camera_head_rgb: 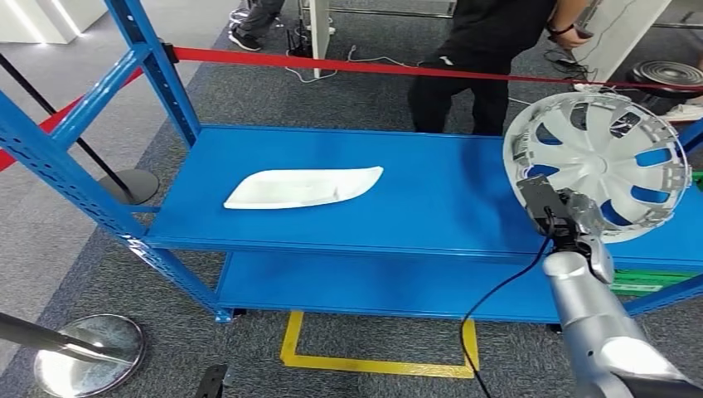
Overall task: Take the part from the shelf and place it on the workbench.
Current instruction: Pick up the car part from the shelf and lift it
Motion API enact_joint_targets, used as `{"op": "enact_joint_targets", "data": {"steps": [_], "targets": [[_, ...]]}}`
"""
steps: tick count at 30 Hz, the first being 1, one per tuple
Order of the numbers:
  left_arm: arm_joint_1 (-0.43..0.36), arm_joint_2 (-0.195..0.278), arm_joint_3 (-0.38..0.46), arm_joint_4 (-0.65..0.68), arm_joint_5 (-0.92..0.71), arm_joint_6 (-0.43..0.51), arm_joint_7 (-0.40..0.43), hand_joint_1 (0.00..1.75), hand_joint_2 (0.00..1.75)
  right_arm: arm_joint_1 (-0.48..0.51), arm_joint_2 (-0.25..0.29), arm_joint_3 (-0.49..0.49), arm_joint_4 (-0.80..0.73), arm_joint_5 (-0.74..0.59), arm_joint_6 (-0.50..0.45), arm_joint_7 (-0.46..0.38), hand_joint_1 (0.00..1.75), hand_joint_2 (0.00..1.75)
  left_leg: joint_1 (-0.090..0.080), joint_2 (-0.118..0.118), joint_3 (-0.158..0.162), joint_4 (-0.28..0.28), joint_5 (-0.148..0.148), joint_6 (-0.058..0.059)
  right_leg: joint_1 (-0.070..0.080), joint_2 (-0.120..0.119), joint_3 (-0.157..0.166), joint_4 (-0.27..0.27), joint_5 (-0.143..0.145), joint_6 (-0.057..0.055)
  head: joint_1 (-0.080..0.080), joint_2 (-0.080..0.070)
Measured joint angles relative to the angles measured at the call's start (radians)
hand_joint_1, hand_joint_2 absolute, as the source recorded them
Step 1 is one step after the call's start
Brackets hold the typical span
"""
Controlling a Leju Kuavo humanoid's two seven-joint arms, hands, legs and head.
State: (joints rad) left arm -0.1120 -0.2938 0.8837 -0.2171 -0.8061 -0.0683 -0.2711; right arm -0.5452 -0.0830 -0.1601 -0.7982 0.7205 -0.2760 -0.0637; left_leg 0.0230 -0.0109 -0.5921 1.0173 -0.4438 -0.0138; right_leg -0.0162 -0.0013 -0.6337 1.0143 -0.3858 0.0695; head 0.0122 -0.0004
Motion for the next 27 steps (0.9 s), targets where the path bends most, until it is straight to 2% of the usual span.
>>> {"op": "enact_joint_targets", "data": {"steps": [1,2,4,5,6,7,8,10,11,12,14,16,18,20,21,22,23,25,27], "targets": [[0.001,0.000,0.001,0.000,0.000,0.000,-0.002,0.00,1.75,0.012,0.010,0.003,-0.033,-0.010,-0.001,-0.001,1.75,1.75,0.001,-0.003,0.000,-0.002,0.002,0.006,-0.002,-0.001,-0.009,0.019,-0.014,0.003,0.002,0.000],[0.002,0.000,0.002,0.000,0.000,0.001,-0.003,0.00,1.75,0.021,0.018,0.005,-0.059,-0.015,-0.001,-0.001,1.75,1.75,0.001,-0.005,0.000,-0.003,0.004,0.011,-0.003,-0.002,-0.028,0.060,-0.038,0.005,0.004,0.000],[0.002,0.000,0.003,0.000,0.000,0.001,-0.005,0.00,1.75,0.036,0.029,0.007,-0.098,-0.026,-0.001,-0.004,1.75,1.75,0.000,-0.008,0.000,-0.003,0.004,0.016,-0.002,0.000,-0.092,0.195,-0.101,0.007,0.007,0.000],[0.003,0.000,0.004,0.000,0.000,0.001,-0.005,0.00,1.75,0.044,0.033,0.008,-0.113,-0.037,-0.001,-0.010,1.75,1.75,-0.001,-0.008,0.001,-0.003,0.003,0.017,-0.002,0.000,-0.123,0.258,-0.122,0.007,0.008,0.000],[0.003,0.000,0.004,0.000,0.001,0.001,-0.006,0.00,1.75,0.054,0.038,0.009,-0.129,-0.054,-0.001,-0.020,1.75,1.75,-0.001,-0.009,0.002,-0.003,0.002,0.017,-0.003,0.000,-0.142,0.293,-0.127,0.007,0.008,0.000],[0.004,0.000,0.006,0.000,0.002,0.002,-0.009,0.00,1.75,0.064,0.042,0.013,-0.150,-0.076,-0.002,-0.030,1.75,1.75,-0.001,-0.010,0.004,-0.003,0.000,0.016,-0.003,0.000,-0.142,0.287,-0.112,0.006,0.009,0.000],[0.005,0.000,0.007,0.000,0.004,0.003,-0.012,0.00,1.75,0.076,0.048,0.019,-0.179,-0.099,-0.005,-0.040,1.75,1.75,0.000,-0.011,0.007,-0.002,-0.003,0.013,-0.005,0.000,-0.122,0.240,-0.080,0.007,0.009,0.000],[0.006,0.002,0.011,0.000,0.010,0.005,-0.021,0.00,1.75,0.101,0.062,0.040,-0.253,-0.140,-0.026,-0.054,1.75,1.75,0.001,-0.011,0.012,0.000,-0.012,0.000,-0.008,0.001,-0.055,0.103,-0.022,0.011,0.011,0.000],[0.006,0.002,0.014,0.000,0.012,0.006,-0.025,0.00,1.75,0.113,0.070,0.052,-0.293,-0.159,-0.044,-0.062,1.75,1.75,-0.001,-0.011,0.013,0.001,-0.014,-0.006,-0.009,0.003,-0.031,0.056,-0.010,0.008,0.011,0.000],[0.006,0.003,0.018,0.000,0.014,0.007,-0.029,0.00,1.75,0.128,0.079,0.065,-0.334,-0.180,-0.064,-0.073,1.75,1.75,-0.003,-0.011,0.012,0.001,-0.015,-0.012,-0.009,0.005,-0.019,0.034,-0.009,0.003,0.011,0.000],[0.008,0.004,0.025,0.000,0.018,0.010,-0.037,0.00,1.75,0.163,0.098,0.091,-0.427,-0.232,-0.110,-0.109,1.75,1.75,-0.004,-0.011,0.011,-0.004,-0.013,-0.023,-0.006,0.008,-0.021,0.035,-0.016,-0.015,0.008,0.000],[0.008,0.004,0.029,0.000,0.021,0.014,-0.043,0.00,1.75,0.200,0.118,0.114,-0.524,-0.283,-0.152,-0.154,1.75,1.75,-0.003,-0.007,0.008,0.007,-0.027,-0.032,-0.006,0.008,-0.021,0.036,-0.019,-0.031,0.006,0.000],[0.008,0.005,0.034,0.000,0.023,0.016,-0.047,0.00,1.75,0.234,0.136,0.139,-0.619,-0.321,-0.187,-0.194,1.75,1.75,-0.005,-0.002,-0.032,0.089,-0.074,-0.038,-0.005,0.006,-0.019,0.035,-0.022,-0.044,0.003,0.000],[0.007,0.005,0.041,0.000,0.025,0.018,-0.052,0.00,1.75,0.266,0.152,0.167,-0.702,-0.341,-0.209,-0.222,1.75,1.75,-0.008,0.000,-0.101,0.222,-0.127,-0.038,-0.001,0.006,-0.017,0.035,-0.025,-0.053,0.002,0.000],[0.007,0.006,0.045,0.000,0.027,0.019,-0.054,0.00,1.75,0.280,0.159,0.180,-0.735,-0.347,-0.214,-0.230,1.75,1.75,-0.010,0.000,-0.125,0.265,-0.135,-0.036,0.002,0.006,-0.016,0.035,-0.026,-0.055,0.001,0.000],[0.007,0.007,0.048,0.000,0.028,0.020,-0.055,0.00,1.75,0.292,0.163,0.190,-0.762,-0.354,-0.217,-0.237,1.75,1.75,-0.013,0.000,-0.134,0.275,-0.124,-0.030,0.005,0.007,-0.015,0.035,-0.027,-0.057,0.001,0.000],[0.008,0.007,0.050,0.000,0.030,0.020,-0.055,0.00,1.75,0.302,0.168,0.199,-0.785,-0.364,-0.220,-0.245,1.75,1.75,-0.018,0.000,-0.124,0.247,-0.096,-0.023,0.007,0.009,-0.013,0.035,-0.028,-0.058,0.001,0.000],[0.010,0.008,0.052,0.000,0.032,0.021,-0.055,0.00,1.75,0.322,0.176,0.214,-0.830,-0.400,-0.226,-0.278,1.75,1.75,-0.031,0.001,-0.069,0.123,-0.024,-0.002,0.010,0.010,-0.011,0.035,-0.029,-0.058,0.001,0.000],[0.012,0.007,0.057,0.000,0.034,0.022,-0.055,0.00,1.75,0.349,0.183,0.238,-0.884,-0.441,-0.225,-0.324,1.75,1.75,-0.038,0.001,-0.023,0.020,0.006,0.011,0.014,0.010,-0.013,0.037,-0.029,-0.054,0.002,0.000]]}}
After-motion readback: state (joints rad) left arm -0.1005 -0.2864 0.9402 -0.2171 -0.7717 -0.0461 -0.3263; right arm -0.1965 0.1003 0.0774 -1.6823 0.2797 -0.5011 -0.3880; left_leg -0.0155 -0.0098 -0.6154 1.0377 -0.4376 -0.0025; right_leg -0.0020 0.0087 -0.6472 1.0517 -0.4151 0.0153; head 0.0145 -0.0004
